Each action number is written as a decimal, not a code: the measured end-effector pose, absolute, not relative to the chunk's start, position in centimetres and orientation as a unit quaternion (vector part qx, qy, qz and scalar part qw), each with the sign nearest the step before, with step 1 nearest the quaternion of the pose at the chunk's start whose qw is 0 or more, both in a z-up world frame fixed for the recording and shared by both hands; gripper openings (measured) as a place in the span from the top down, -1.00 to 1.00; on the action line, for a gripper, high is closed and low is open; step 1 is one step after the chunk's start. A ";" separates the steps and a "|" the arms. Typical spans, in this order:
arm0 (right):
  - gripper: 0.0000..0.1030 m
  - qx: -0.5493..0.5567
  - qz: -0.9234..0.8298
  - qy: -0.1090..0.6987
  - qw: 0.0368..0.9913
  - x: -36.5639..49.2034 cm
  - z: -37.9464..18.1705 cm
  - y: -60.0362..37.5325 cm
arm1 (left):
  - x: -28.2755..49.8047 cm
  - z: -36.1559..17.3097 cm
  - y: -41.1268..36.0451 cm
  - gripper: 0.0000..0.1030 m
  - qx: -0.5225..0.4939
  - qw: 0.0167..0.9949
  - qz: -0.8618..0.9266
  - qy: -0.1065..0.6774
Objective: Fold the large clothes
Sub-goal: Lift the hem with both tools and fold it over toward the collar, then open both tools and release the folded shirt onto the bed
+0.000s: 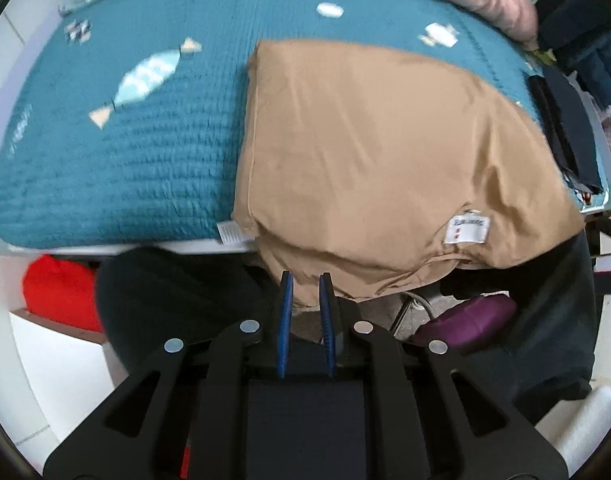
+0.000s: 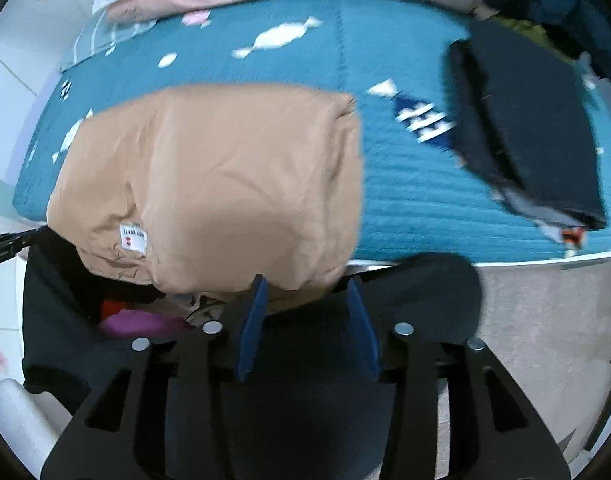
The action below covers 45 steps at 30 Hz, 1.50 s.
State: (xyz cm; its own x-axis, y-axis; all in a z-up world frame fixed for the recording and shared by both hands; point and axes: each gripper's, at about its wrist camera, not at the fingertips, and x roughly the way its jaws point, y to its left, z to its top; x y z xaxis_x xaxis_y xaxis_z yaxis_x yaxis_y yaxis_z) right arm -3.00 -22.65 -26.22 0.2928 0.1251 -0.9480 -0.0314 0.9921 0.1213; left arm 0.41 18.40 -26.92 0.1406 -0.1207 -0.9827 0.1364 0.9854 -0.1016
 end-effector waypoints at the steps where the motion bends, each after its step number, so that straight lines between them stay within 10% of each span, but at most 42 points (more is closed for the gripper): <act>1: 0.22 0.047 0.048 0.582 0.810 -2.9 -25.4 -22.8 | 0.5 -26.2 18.1 0.72 0.010 0.763 -0.088 0.640; 15: 0.91 0.029 0.032 0.700 0.713 4.0 -41.1 -16.8 | 6.4 -37.0 14.1 0.75 -0.037 0.697 -0.064 0.713; 29: 1.00 0.083 0.012 0.705 0.705 4.2 -40.4 -19.7 | 6.3 -37.2 16.2 0.85 -0.065 0.687 -0.074 0.720; 33: 0.73 0.096 0.077 0.707 0.696 3.6 -37.1 -20.0 | 5.2 -32.6 15.7 0.60 -0.033 0.723 -0.121 0.679; 36: -0.11 0.128 0.075 0.675 0.723 4.0 -33.9 -21.8 | 5.4 -30.3 16.2 0.28 -0.051 0.733 -0.132 0.665; 45: -0.59 0.182 0.016 0.600 0.779 9.8 -30.7 -25.1 | 12.3 -28.7 19.6 -0.38 -0.094 0.768 -0.078 0.629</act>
State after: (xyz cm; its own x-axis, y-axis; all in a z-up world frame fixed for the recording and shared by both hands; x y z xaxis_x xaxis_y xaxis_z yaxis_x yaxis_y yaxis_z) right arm 9.75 -25.13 -30.66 0.2805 0.2431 -0.9286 0.1941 0.9330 0.3029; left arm 12.27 19.59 -28.71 0.1966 -0.2388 -0.9510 0.0019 0.9700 -0.2431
